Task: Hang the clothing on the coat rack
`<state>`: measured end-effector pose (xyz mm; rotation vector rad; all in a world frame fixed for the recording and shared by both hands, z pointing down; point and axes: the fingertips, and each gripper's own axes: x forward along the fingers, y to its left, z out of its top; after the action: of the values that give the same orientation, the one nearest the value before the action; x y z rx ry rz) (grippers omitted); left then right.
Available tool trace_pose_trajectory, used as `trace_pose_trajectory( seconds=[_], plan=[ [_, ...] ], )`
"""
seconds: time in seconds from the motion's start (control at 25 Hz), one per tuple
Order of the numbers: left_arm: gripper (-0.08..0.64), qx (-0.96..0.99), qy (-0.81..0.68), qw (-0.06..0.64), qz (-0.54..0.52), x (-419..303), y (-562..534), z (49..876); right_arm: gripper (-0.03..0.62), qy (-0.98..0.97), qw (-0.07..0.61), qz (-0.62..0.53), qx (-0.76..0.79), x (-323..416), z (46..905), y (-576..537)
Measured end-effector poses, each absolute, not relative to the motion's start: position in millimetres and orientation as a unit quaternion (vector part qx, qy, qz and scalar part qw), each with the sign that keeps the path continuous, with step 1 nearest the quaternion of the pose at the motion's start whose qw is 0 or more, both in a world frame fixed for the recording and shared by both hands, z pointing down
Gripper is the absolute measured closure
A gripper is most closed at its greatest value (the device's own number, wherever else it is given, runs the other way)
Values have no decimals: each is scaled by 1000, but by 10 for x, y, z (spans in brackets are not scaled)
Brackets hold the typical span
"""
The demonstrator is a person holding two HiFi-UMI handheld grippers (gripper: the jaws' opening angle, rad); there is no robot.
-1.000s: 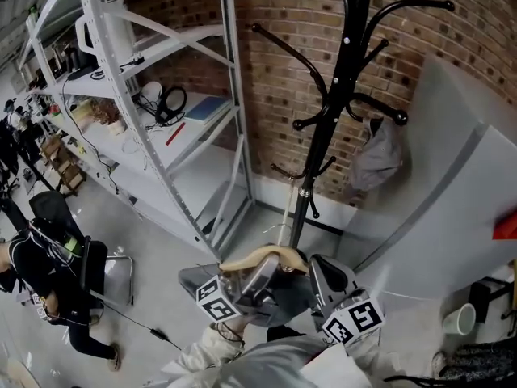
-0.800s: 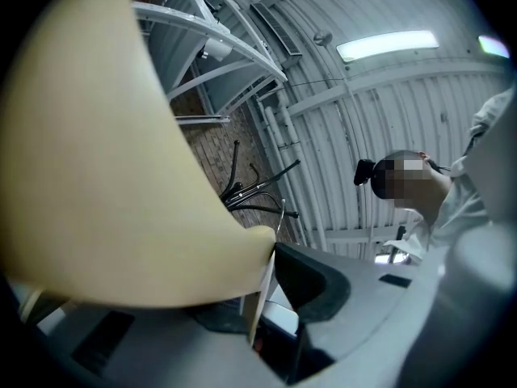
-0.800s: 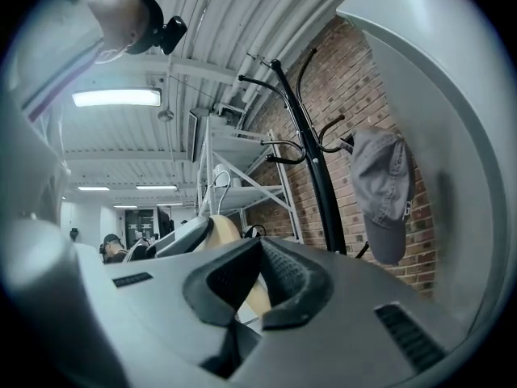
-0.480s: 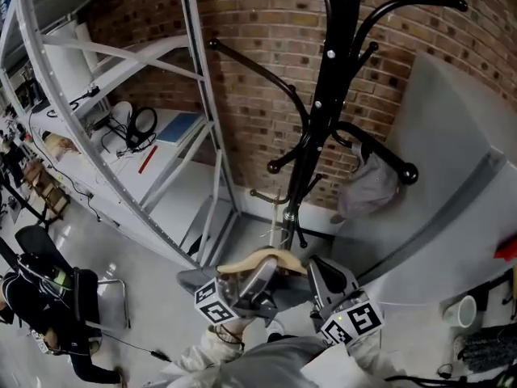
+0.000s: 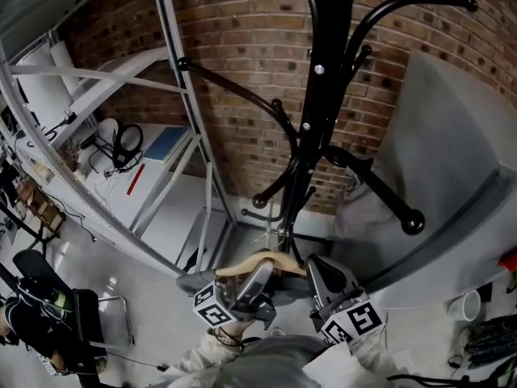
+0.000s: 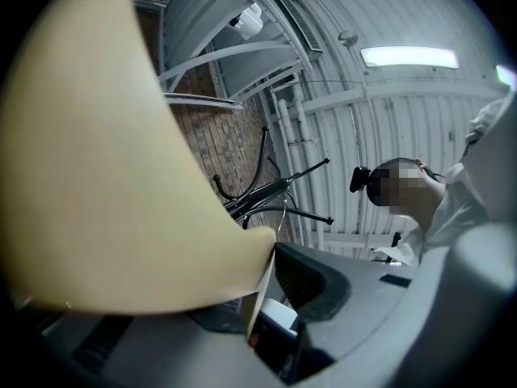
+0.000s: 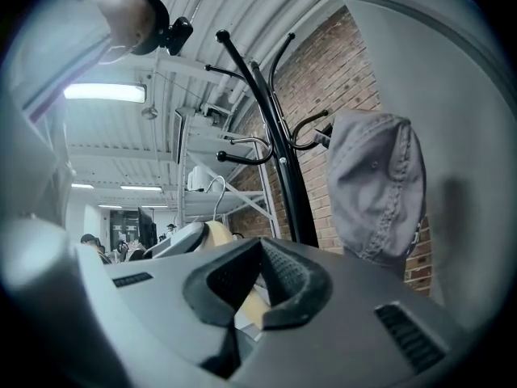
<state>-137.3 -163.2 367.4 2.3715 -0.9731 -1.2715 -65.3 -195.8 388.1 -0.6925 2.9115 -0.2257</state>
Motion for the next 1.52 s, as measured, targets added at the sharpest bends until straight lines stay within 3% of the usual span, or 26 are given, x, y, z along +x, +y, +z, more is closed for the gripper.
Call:
trace_pose_trajectory(
  seconds=[0.96,1.52],
  plan=[
    [457,866,-183,217,-412,-1577,-1656,3631,569,898,79,-49,-431,-640,3765,-1765],
    [457,877,-158,213,-400,-1576,-1588,3561,569,882,82,-46,-462,-585,3761,-1669]
  ],
)
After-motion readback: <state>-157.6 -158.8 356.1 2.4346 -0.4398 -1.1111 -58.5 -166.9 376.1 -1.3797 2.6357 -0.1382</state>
